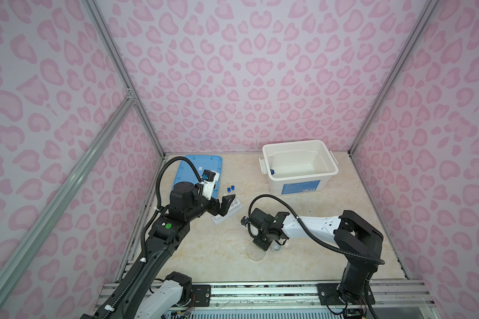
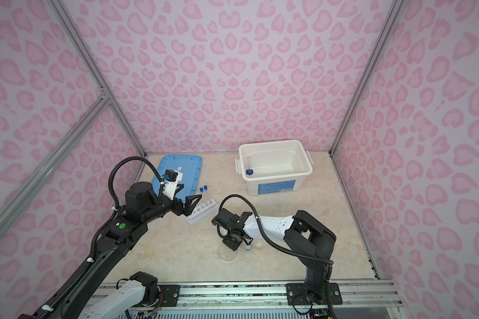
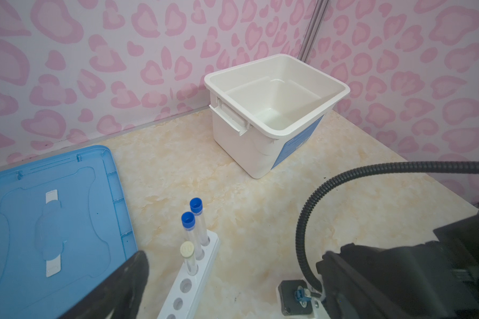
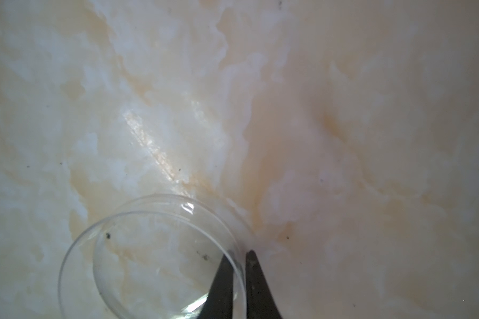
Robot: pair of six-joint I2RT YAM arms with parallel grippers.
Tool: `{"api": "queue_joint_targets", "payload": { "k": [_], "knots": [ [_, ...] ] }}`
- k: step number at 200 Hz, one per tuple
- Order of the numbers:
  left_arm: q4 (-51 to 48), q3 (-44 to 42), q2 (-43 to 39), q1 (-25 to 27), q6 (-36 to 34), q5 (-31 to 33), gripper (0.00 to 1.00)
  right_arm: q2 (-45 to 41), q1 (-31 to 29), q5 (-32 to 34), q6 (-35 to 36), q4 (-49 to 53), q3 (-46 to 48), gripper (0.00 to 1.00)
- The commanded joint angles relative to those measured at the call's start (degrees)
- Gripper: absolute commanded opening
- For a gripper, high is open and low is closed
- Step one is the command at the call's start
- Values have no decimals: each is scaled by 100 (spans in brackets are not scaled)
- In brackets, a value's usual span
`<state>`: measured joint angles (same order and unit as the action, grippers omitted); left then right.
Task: Organize the chemistry lab equipment
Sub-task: 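Lower the right gripper onto the petri dish rim and close it, then lift the petri dish with the right gripper and carry it over the bin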
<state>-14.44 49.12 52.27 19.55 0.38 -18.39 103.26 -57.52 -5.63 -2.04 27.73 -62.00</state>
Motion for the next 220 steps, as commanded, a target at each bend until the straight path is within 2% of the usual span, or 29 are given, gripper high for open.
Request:
{"api": "queue_joint_targets", "payload": {
  "k": [1,140,220],
  "knots": [
    [213,-15,-23,-5,-12,29,99,54,-5,43,-33,-96,58,11],
    [208,-9,-24,-6,-3,21,99,-183,23,23,110,320,-162,5],
    [213,6,-11,-11,-6,18,99,-772,507,-44,470,1295,-865,5]
  ]
}}
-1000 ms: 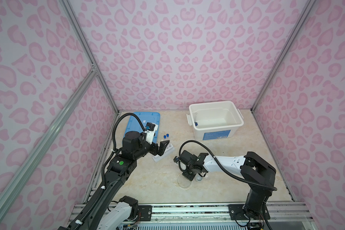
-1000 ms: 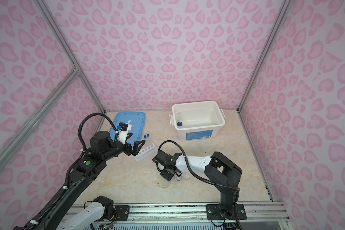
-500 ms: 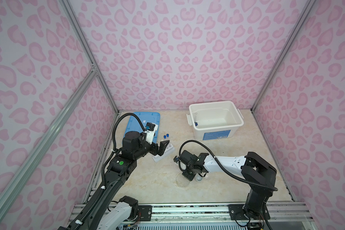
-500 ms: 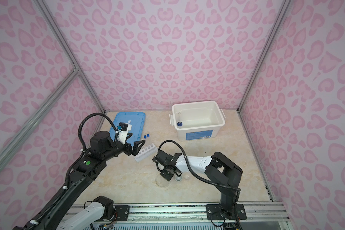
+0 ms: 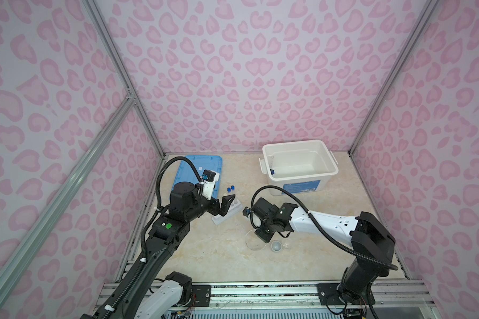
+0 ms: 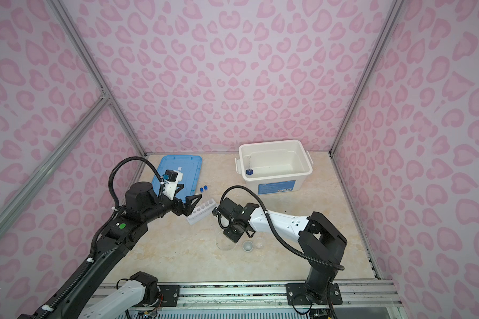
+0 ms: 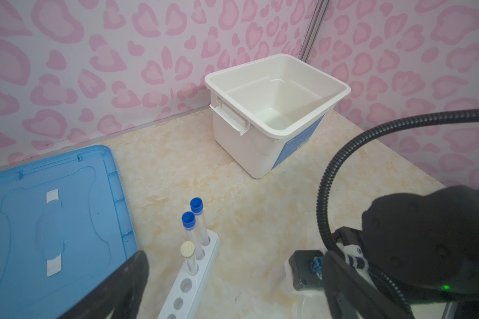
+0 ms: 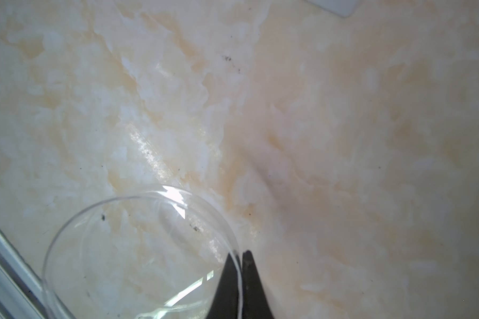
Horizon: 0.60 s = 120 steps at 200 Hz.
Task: Organize the chemistry lab equipment
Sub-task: 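Lift the petri dish with the right gripper and carry it over the bin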
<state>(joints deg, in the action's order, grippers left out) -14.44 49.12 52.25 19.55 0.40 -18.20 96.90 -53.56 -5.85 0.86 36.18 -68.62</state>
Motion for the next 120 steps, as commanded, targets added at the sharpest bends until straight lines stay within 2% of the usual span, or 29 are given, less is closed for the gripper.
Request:
{"api": "queue_joint_targets", "payload": {
  "k": [1,92,120],
  "knots": [
    [209,8,-11,-12,-11,-5,99,-145,115,-17,183,455,-212,5],
    [219,38,6,-13,-23,-35,99,-564,590,178,427,1449,-1223,5],
    [214,27,6,-12,-40,-63,99,-689,769,609,395,1600,-1587,5]
  ]
}}
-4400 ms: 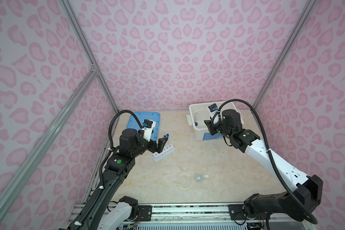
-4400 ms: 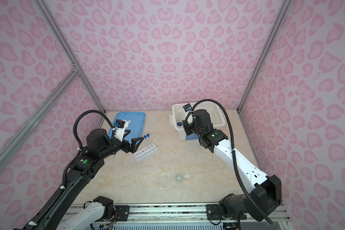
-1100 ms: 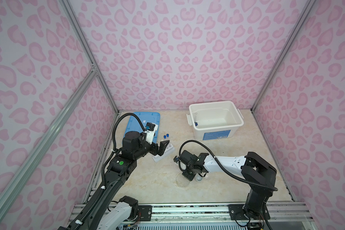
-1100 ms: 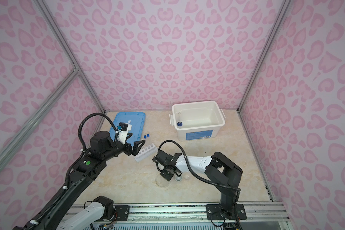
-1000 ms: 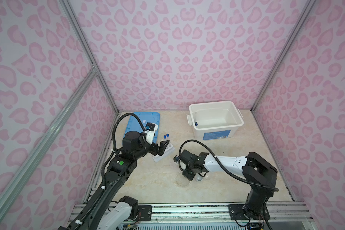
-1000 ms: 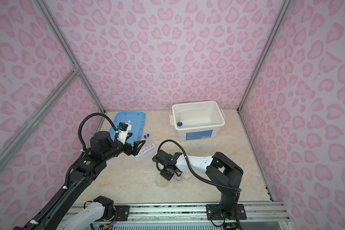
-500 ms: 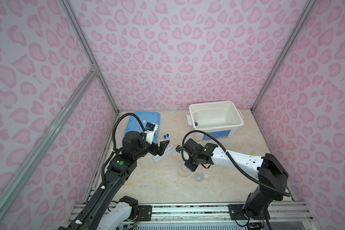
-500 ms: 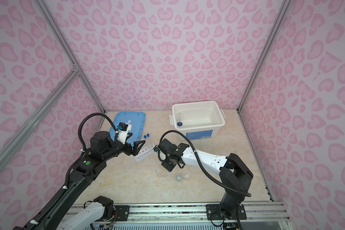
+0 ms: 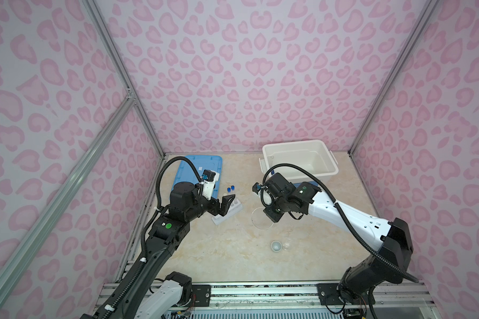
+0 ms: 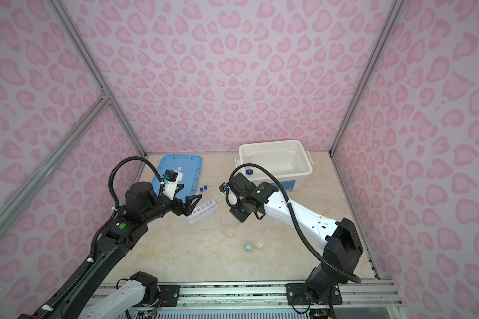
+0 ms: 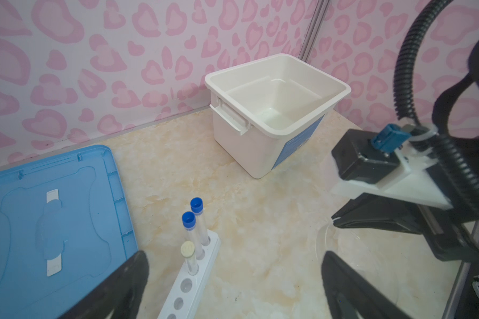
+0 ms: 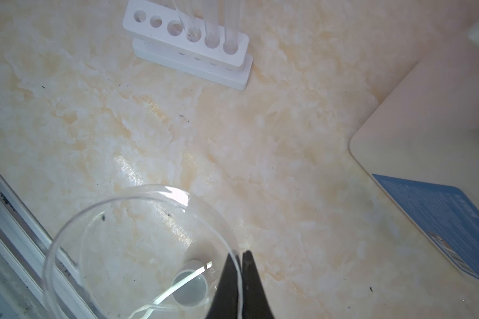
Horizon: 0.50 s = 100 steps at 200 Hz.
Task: Organize the chemistry lab equipment
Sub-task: 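Lift the petri dish with the right gripper and carry it over the bin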
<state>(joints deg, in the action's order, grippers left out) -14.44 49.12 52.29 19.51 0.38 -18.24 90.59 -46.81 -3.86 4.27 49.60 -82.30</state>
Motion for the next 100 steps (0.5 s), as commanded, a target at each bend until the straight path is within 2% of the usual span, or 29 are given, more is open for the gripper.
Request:
{"api": "queue_joint_targets", "payload": {
  "k": [1,69,100],
  "knots": [
    [218,27,5,-8,-38,-62,99,-58,102,420,55,259,-226,5],
    [182,10,-20,-8,-56,-28,99,103,1048,722,142,134,-1028,4],
    [195,27,23,-8,-60,-57,99,333,1499,571,174,-206,-1334,4]
  ]
}}
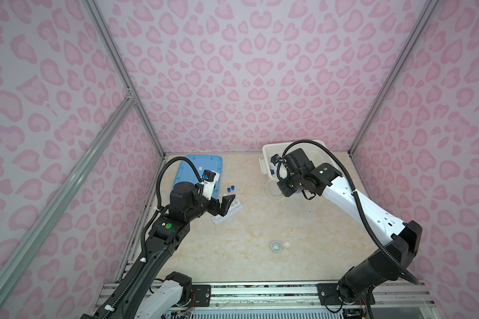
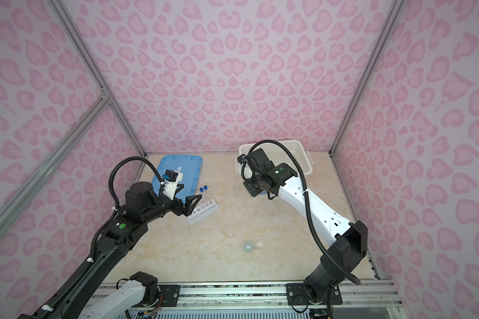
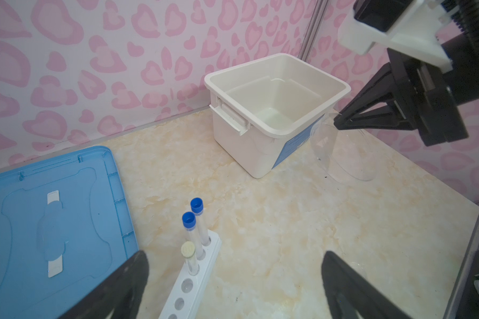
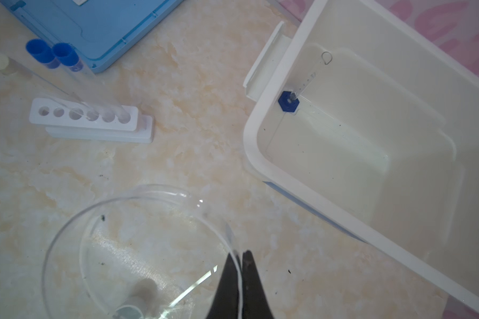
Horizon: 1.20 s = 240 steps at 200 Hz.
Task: Organize the chemistry lab equipment
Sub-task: 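Lift the petri dish with the right gripper and carry it over the bin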
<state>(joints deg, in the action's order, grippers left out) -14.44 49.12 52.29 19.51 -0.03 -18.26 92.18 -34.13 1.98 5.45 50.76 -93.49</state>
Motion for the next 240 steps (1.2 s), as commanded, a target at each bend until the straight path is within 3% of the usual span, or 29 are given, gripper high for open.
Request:
{"api": "queue_joint_targets", "payload": {
  "k": [1,154,240],
  "knots": [
    [200,27,25,-8,-16,-55,99,184,244,-17,59,-326,-223,4],
    [-59,306,77,-8,-59,428,99,2467,1447,-160,-97,-799,-2219,3],
    [-130,563,238,-17,3,473,99,3018,1676,-157,5,-648,-2437,3]
  ]
}}
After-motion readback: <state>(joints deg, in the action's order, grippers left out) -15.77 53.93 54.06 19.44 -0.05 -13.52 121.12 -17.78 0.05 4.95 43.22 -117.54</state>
